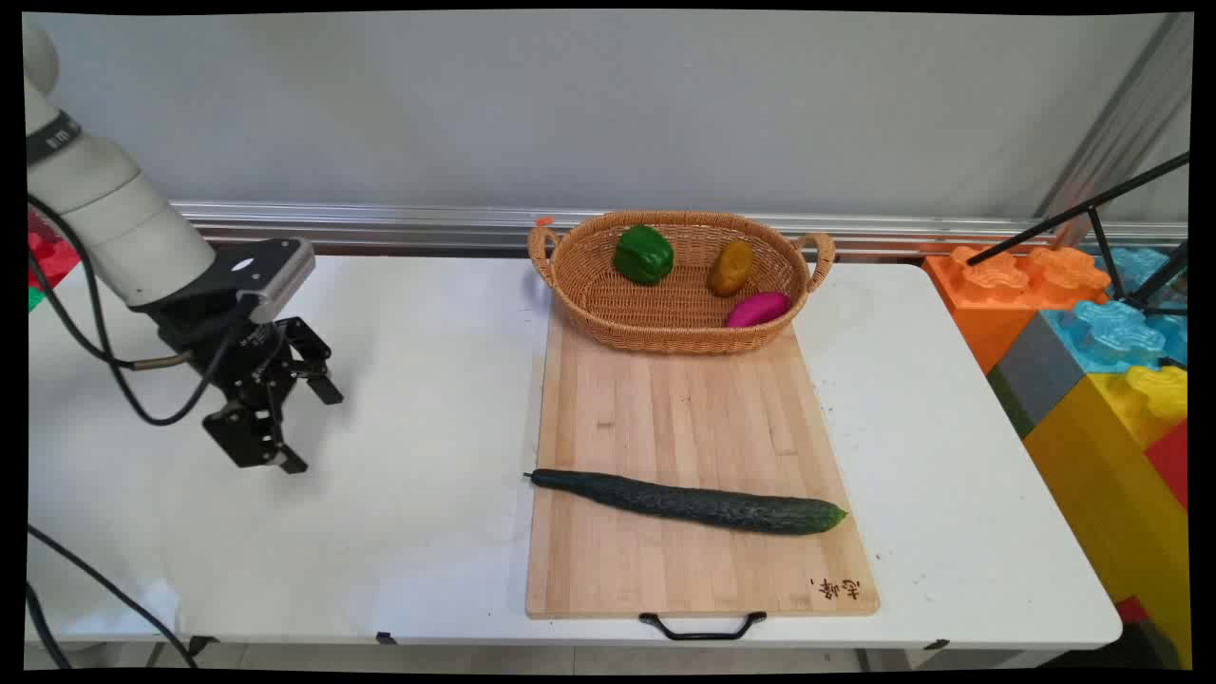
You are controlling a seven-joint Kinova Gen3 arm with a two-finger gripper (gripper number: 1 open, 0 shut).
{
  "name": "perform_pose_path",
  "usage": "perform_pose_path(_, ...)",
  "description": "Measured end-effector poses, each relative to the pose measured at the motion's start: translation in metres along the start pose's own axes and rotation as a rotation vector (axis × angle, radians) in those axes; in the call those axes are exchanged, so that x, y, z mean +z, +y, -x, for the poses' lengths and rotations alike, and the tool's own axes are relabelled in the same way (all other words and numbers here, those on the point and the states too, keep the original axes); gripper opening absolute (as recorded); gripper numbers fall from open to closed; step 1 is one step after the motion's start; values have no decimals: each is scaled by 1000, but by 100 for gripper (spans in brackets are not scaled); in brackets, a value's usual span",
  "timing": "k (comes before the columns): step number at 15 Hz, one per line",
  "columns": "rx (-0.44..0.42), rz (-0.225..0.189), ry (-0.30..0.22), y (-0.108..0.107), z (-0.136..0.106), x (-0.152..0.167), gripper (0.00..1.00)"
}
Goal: Pick up the potato from the vegetable basket
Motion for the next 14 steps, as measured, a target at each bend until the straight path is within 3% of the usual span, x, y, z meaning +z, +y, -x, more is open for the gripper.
perform_pose_path(3, -48, -6, 49, -9, -2, 6, 100)
perform_pose_path(7, -111, -41, 166, -30, -23, 9, 100)
perform_pose_path(11, -149, -125, 267, -60, -69, 20, 100)
perform_pose_path(14, -172, -176, 309, -75, -109, 30, 100)
